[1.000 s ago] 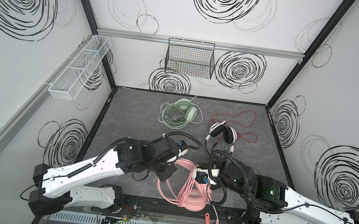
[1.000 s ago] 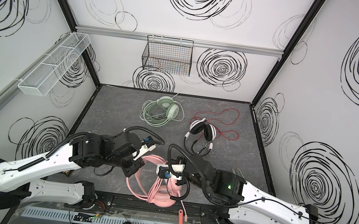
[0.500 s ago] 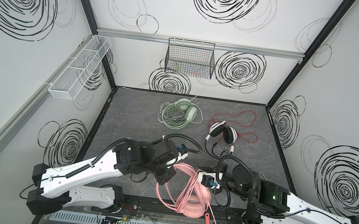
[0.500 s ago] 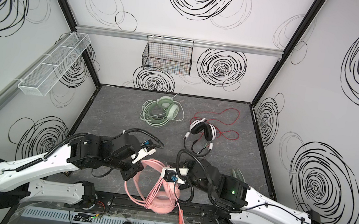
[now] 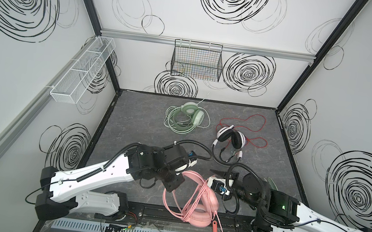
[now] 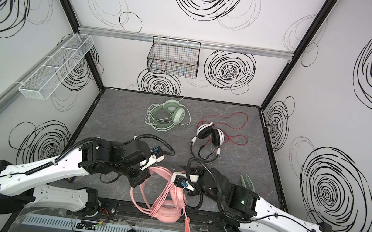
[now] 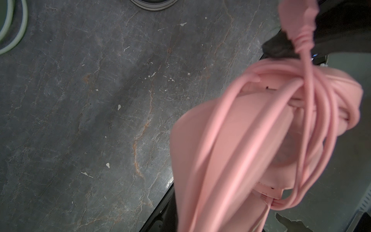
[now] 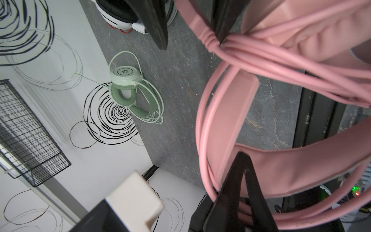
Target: Wrap the headphones
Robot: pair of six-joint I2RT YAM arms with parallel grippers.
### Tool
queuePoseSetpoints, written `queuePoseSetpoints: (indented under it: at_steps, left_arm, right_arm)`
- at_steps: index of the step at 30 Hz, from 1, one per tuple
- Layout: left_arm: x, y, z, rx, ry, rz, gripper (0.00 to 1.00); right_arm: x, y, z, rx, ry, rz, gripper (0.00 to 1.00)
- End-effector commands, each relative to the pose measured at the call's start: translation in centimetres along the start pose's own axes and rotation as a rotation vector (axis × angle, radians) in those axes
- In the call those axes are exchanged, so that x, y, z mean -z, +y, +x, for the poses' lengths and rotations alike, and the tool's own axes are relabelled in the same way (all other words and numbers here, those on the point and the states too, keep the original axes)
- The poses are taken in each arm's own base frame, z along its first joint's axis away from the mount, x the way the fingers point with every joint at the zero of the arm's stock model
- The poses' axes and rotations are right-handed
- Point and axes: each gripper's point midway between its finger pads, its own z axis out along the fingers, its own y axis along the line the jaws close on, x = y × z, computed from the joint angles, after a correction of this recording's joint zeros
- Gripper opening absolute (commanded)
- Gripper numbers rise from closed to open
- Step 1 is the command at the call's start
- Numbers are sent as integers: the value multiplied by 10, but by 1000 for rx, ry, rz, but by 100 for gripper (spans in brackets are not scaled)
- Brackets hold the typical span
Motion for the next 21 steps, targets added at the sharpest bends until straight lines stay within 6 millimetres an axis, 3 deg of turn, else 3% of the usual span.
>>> queuePoseSetpoints:
  at_steps: [1, 3, 7, 10, 14, 21]
  left_arm:
    - [10, -12, -19, -3, -66, 63, 0]
    - [8, -12, -19, 1, -58, 63, 0]
    - [6, -11, -19, 9, -47, 59, 0]
    - [1, -7, -19, 29, -35, 53, 0]
    - [-6, 6, -23, 102, -32, 63, 0]
    - [-13, 59, -34, 324, -62, 66, 0]
  right_arm:
    - [2, -12, 5, -31, -4, 73, 57]
    - [2, -15, 9, -48, 5, 102, 61]
    - [1, -27, 21, -93, 35, 163, 85]
    - [2, -37, 28, -136, 62, 196, 86]
    - [8, -65, 43, -239, 119, 312, 93]
    - [34, -124, 63, -552, 115, 568, 97]
